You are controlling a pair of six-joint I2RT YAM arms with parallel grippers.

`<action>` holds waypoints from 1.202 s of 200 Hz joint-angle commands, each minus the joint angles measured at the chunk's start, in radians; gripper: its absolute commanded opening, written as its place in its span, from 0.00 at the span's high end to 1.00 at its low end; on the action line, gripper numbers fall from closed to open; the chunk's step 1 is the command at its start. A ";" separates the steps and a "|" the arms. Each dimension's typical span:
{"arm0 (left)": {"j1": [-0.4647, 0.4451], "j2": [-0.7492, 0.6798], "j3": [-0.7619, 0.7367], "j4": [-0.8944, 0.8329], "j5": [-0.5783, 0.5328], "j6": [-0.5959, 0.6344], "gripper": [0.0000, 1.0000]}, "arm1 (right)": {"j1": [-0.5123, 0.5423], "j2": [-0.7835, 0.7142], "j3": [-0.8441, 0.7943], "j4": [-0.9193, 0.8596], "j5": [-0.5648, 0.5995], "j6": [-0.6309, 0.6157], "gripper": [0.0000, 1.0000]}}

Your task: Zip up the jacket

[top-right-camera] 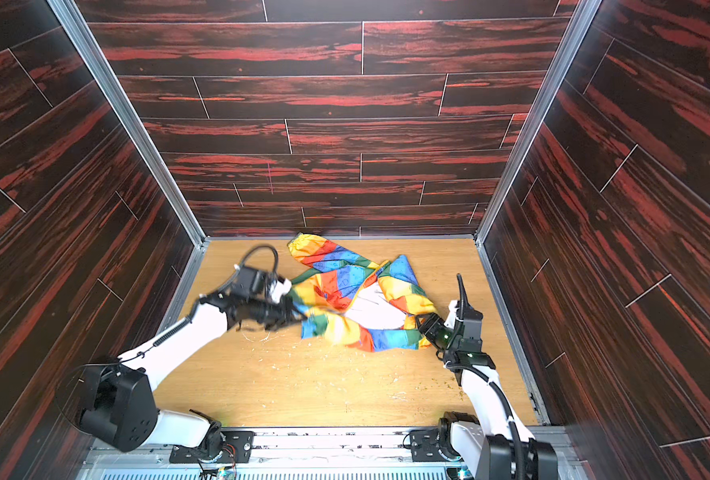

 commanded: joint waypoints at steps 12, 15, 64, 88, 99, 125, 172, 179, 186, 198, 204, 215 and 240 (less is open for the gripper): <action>-0.003 -0.058 -0.152 0.057 -0.066 -0.031 1.00 | 0.003 -0.069 0.084 -0.160 0.157 -0.013 0.32; -0.003 -0.062 -0.160 0.057 -0.072 -0.034 1.00 | 0.002 -0.069 0.092 -0.164 0.166 -0.015 0.31; -0.003 -0.103 -0.229 0.047 -0.146 -0.048 1.00 | 0.171 0.098 0.316 -0.175 0.225 -0.108 0.36; -0.003 -0.105 -0.238 0.062 -0.150 -0.058 1.00 | 0.274 0.338 0.506 -0.233 0.226 -0.176 0.32; -0.003 -0.104 -0.239 0.073 -0.147 -0.063 1.00 | 0.307 0.463 0.579 -0.246 0.231 -0.211 0.32; -0.003 -0.112 -0.240 0.077 -0.144 -0.062 1.00 | 0.364 0.675 0.710 -0.279 0.339 -0.275 0.31; -0.003 -0.131 -0.238 0.075 -0.151 -0.065 1.00 | 0.381 0.870 0.801 -0.301 0.460 -0.329 0.28; -0.002 -0.130 -0.237 0.075 -0.149 -0.064 1.00 | 0.381 0.904 0.816 -0.312 0.483 -0.338 0.27; -0.003 -0.127 -0.237 0.074 -0.148 -0.063 1.00 | 0.380 0.935 0.827 -0.319 0.504 -0.346 0.27; -0.002 -0.128 -0.235 0.074 -0.147 -0.062 1.00 | 0.381 0.977 0.838 -0.317 0.536 -0.351 0.27; -0.002 -0.129 -0.234 0.073 -0.147 -0.060 1.00 | 0.379 0.989 0.839 -0.309 0.552 -0.350 0.28; -0.001 -0.134 -0.232 0.067 -0.149 -0.059 1.00 | 0.368 1.002 0.836 -0.292 0.563 -0.341 0.36; 0.003 -0.147 -0.223 0.037 -0.164 -0.046 1.00 | 0.299 0.973 0.811 -0.252 0.545 -0.286 0.78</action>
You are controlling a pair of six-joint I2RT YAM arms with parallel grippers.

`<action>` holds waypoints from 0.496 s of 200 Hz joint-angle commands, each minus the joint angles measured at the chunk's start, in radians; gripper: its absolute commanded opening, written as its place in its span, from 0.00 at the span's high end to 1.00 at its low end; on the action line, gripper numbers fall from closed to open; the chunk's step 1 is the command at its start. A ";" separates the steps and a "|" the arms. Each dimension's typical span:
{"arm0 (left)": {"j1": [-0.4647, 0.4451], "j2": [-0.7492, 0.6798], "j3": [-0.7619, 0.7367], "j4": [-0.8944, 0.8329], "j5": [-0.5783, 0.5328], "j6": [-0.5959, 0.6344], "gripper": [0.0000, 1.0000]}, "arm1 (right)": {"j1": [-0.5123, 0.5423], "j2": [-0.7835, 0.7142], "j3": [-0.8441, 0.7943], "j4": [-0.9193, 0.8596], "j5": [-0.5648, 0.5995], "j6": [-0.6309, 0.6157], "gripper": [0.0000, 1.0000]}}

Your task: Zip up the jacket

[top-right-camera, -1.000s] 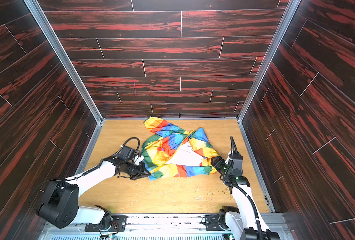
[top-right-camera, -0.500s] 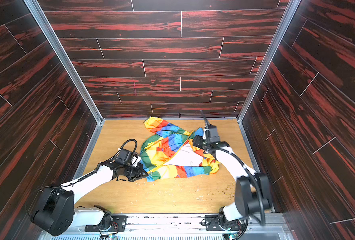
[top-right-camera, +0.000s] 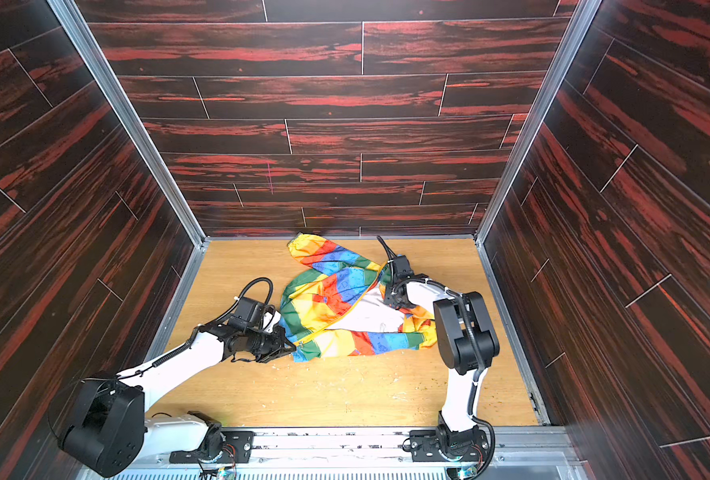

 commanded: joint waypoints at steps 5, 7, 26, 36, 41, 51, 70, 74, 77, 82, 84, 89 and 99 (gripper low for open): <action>0.010 -0.039 0.010 -0.035 -0.027 0.021 1.00 | -0.079 -0.019 -0.018 0.030 0.024 0.041 0.88; 0.010 -0.041 0.010 -0.038 -0.028 0.021 1.00 | -0.086 -0.025 -0.022 0.033 0.021 0.044 0.92; 0.033 -0.057 0.005 -0.049 -0.040 0.024 1.00 | -0.162 -0.104 -0.061 0.057 -0.026 0.070 1.00; 0.049 -0.065 0.005 -0.053 -0.043 0.025 1.00 | -0.206 -0.149 -0.079 0.065 -0.057 0.077 1.00; 0.056 -0.068 0.005 -0.055 -0.045 0.026 1.00 | -0.231 -0.173 -0.087 0.065 -0.075 0.082 1.00; 0.070 -0.076 0.006 -0.063 -0.050 0.027 1.00 | -0.281 -0.213 -0.099 0.063 -0.113 0.094 1.00; 0.094 -0.092 0.014 -0.092 -0.065 0.041 1.00 | -0.383 -0.267 -0.121 0.056 -0.171 0.122 1.00; 0.099 -0.096 0.015 -0.097 -0.068 0.044 1.00 | -0.408 -0.277 -0.126 0.055 -0.179 0.129 1.00; 0.103 -0.099 0.016 -0.099 -0.069 0.046 1.00 | -0.422 -0.282 -0.129 0.054 -0.180 0.131 1.00; 0.108 -0.103 0.017 -0.105 -0.070 0.050 1.00 | -0.447 -0.292 -0.137 0.055 -0.188 0.137 1.00; 0.110 -0.103 0.018 -0.107 -0.070 0.050 1.00 | -0.456 -0.295 -0.138 0.055 -0.189 0.141 1.00; 0.114 -0.106 0.018 -0.113 -0.071 0.052 1.00 | -0.475 -0.302 -0.145 0.055 -0.194 0.147 1.00; 0.119 -0.106 0.020 -0.121 -0.070 0.058 1.00 | -0.522 -0.309 -0.156 0.055 -0.207 0.165 1.00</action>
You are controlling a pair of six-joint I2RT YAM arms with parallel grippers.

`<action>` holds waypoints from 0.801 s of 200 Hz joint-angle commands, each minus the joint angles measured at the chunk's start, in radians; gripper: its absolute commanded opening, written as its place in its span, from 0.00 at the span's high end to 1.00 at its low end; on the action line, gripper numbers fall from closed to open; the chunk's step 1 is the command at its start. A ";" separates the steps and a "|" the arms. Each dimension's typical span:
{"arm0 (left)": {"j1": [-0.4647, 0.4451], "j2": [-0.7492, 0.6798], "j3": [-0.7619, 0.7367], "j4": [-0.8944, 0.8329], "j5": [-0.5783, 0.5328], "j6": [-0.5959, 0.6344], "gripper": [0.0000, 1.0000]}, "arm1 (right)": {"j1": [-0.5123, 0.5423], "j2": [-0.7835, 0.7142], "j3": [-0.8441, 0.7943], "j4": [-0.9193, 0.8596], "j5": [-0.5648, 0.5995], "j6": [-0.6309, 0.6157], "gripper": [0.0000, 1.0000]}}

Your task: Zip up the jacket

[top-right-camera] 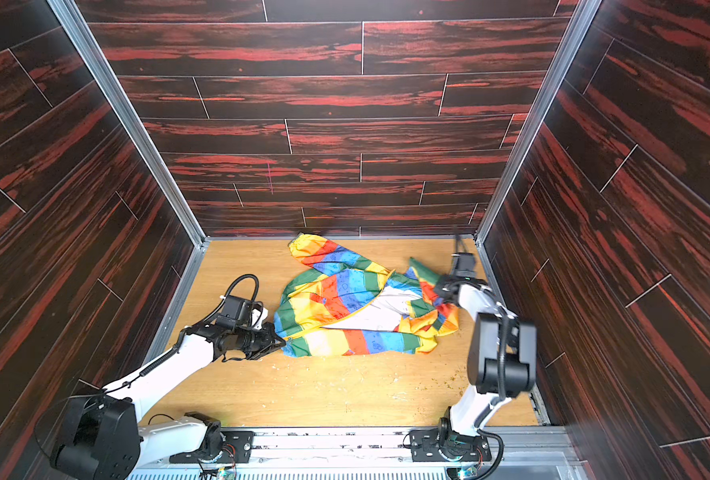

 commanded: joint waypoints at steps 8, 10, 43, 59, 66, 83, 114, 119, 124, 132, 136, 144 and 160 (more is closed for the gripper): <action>0.021 -0.027 0.022 -0.061 -0.020 0.034 1.00 | -0.112 -0.055 -0.042 -0.005 -0.080 0.075 1.00; 0.021 -0.027 0.023 -0.062 -0.019 0.035 1.00 | -0.121 -0.056 -0.044 -0.004 -0.087 0.079 1.00; 0.022 -0.018 0.015 -0.057 -0.004 0.039 1.00 | -0.157 -0.141 -0.120 0.059 -0.137 0.116 0.50; 0.021 -0.013 0.011 -0.043 0.007 0.031 1.00 | -0.148 -0.195 -0.150 0.083 -0.136 0.129 0.38; 0.023 -0.009 0.012 -0.040 0.011 0.031 1.00 | -0.140 -0.217 -0.162 0.090 -0.137 0.129 0.37; 0.023 -0.006 0.013 -0.039 0.014 0.033 1.00 | -0.100 -0.268 -0.178 0.101 -0.133 0.107 0.36; 0.022 0.002 0.015 -0.037 0.018 0.036 1.00 | 0.083 -0.251 -0.118 0.032 -0.106 0.006 0.37; 0.021 0.004 0.016 -0.036 0.018 0.036 1.00 | 0.115 -0.227 -0.096 0.006 -0.090 -0.009 0.38; 0.022 0.005 0.015 -0.035 0.017 0.035 1.00 | 0.153 -0.204 -0.079 -0.019 -0.072 -0.019 0.39; 0.022 0.003 0.014 -0.032 0.018 0.034 1.00 | 0.199 -0.167 -0.058 -0.040 -0.063 -0.030 0.40; 0.022 0.003 0.014 -0.030 0.019 0.033 1.00 | 0.217 -0.152 -0.054 -0.048 -0.067 -0.036 0.41; 0.021 0.002 0.014 -0.030 0.021 0.032 1.00 | 0.250 -0.132 -0.057 -0.058 -0.072 -0.038 0.42; 0.022 -0.008 0.010 -0.029 0.018 0.029 1.00 | 0.304 -0.134 -0.100 -0.058 -0.077 -0.037 0.42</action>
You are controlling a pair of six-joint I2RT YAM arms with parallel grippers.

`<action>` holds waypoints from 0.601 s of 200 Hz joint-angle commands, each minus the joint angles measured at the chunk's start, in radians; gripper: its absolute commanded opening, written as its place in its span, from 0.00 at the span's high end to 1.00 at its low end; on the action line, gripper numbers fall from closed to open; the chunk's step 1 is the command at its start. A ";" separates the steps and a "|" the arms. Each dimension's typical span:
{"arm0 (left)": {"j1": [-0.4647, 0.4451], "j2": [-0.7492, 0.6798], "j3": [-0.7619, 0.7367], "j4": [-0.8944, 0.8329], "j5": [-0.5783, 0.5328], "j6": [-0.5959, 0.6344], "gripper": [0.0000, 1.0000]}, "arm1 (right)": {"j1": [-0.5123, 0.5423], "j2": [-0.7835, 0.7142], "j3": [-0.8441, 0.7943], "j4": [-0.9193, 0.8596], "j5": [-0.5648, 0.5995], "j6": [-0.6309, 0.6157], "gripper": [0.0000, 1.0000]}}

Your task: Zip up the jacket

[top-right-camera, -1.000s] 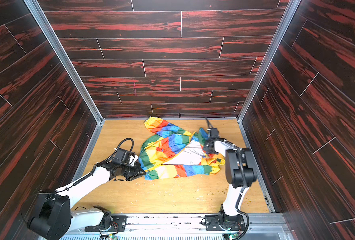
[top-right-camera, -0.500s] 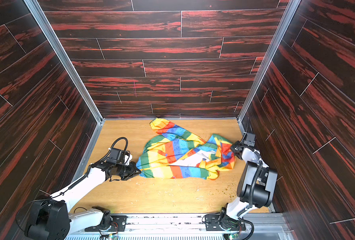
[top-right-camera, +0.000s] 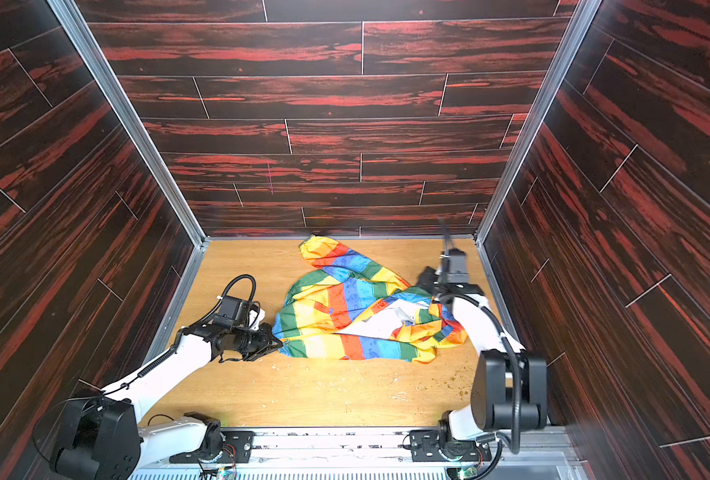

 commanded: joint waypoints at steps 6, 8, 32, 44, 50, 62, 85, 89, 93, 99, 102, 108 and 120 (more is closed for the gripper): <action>0.005 -0.012 0.008 -0.001 0.005 0.009 1.00 | 0.071 0.028 -0.059 -0.094 0.023 -0.033 0.42; 0.005 -0.012 0.008 -0.001 0.006 0.008 1.00 | 0.074 0.023 -0.067 -0.094 0.027 -0.033 0.42; 0.004 -0.008 0.003 0.005 0.013 0.007 1.00 | 0.115 -0.042 -0.163 -0.099 0.020 -0.021 0.42; 0.005 -0.002 0.000 0.013 0.019 0.007 1.00 | 0.130 -0.072 -0.200 -0.099 0.011 -0.019 0.42; 0.005 0.000 -0.001 0.017 0.021 0.005 1.00 | 0.136 -0.081 -0.211 -0.103 0.016 -0.017 0.42; 0.005 0.005 -0.003 0.026 0.024 0.003 1.00 | 0.146 -0.089 -0.227 -0.110 0.038 -0.014 0.44; 0.005 0.004 -0.007 0.034 0.031 0.000 1.00 | 0.151 -0.076 -0.245 -0.111 0.073 -0.009 0.47; 0.005 0.003 -0.007 0.034 0.031 0.000 1.00 | 0.151 -0.072 -0.246 -0.111 0.077 -0.009 0.48; 0.005 0.002 -0.006 0.034 0.031 0.000 1.00 | 0.152 -0.068 -0.248 -0.111 0.079 -0.006 0.49; 0.005 -0.001 -0.008 0.034 0.031 0.000 1.00 | 0.155 -0.065 -0.251 -0.108 0.080 -0.006 0.51; 0.005 -0.001 -0.009 0.035 0.032 -0.001 1.00 | 0.155 -0.064 -0.252 -0.106 0.082 -0.004 0.52; 0.005 -0.002 -0.008 0.033 0.032 0.000 1.00 | 0.160 -0.065 -0.256 -0.103 0.088 0.000 0.54; 0.004 -0.005 -0.010 0.032 0.032 0.000 1.00 | 0.161 -0.073 -0.260 -0.099 0.099 0.008 0.61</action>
